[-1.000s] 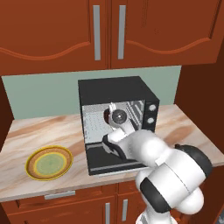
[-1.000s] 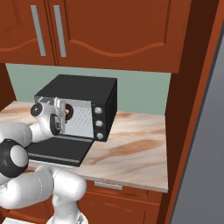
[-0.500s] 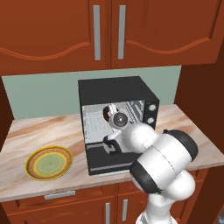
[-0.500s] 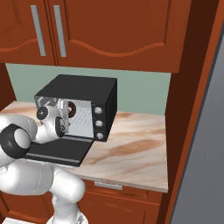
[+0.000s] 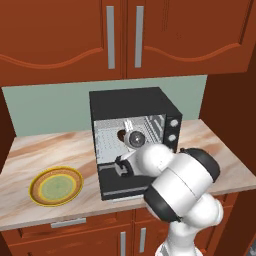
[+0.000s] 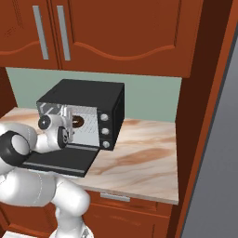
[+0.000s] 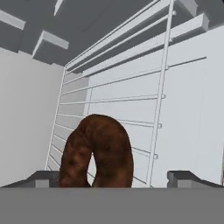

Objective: Pick up the bagel from the plate, place it on the toaster oven rack, close the door, and set the timer.

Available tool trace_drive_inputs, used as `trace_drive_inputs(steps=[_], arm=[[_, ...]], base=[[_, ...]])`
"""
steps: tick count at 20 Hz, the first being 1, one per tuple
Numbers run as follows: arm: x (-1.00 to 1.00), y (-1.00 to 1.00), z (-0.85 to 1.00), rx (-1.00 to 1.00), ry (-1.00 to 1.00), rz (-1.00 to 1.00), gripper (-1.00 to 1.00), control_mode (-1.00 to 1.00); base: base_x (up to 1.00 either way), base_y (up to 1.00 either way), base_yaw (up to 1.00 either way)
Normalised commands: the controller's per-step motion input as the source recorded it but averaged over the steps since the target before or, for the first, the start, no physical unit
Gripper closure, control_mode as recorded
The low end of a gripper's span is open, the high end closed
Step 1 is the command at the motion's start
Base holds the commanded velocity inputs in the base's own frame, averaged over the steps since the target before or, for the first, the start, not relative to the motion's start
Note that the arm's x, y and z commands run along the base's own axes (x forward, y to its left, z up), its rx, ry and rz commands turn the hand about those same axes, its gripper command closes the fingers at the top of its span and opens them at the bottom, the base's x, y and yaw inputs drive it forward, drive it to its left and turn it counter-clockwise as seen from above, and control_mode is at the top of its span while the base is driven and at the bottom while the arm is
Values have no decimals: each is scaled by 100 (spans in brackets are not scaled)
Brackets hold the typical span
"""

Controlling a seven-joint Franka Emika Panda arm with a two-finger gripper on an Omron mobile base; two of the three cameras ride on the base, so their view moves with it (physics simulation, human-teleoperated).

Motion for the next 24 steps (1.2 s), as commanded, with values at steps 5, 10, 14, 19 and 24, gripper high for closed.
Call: trace_drive_inputs(steps=[5, 10, 14, 19, 24], arm=[[-41, 7, 62, 0, -11, 2, -100, -100], [-49, 0, 77, 0, -1, 2, -100, -100], [-58, 0, 99, 3, 16, 1, -100, -100], [-63, 2, 90, 3, 51, 1, -100, -100], [-65, 11, 80, 0, 62, 0, -100, -100]], base=[[0, 0, 0], [0, 0, 0], [0, 0, 0], [0, 0, 0], [0, 0, 0]])
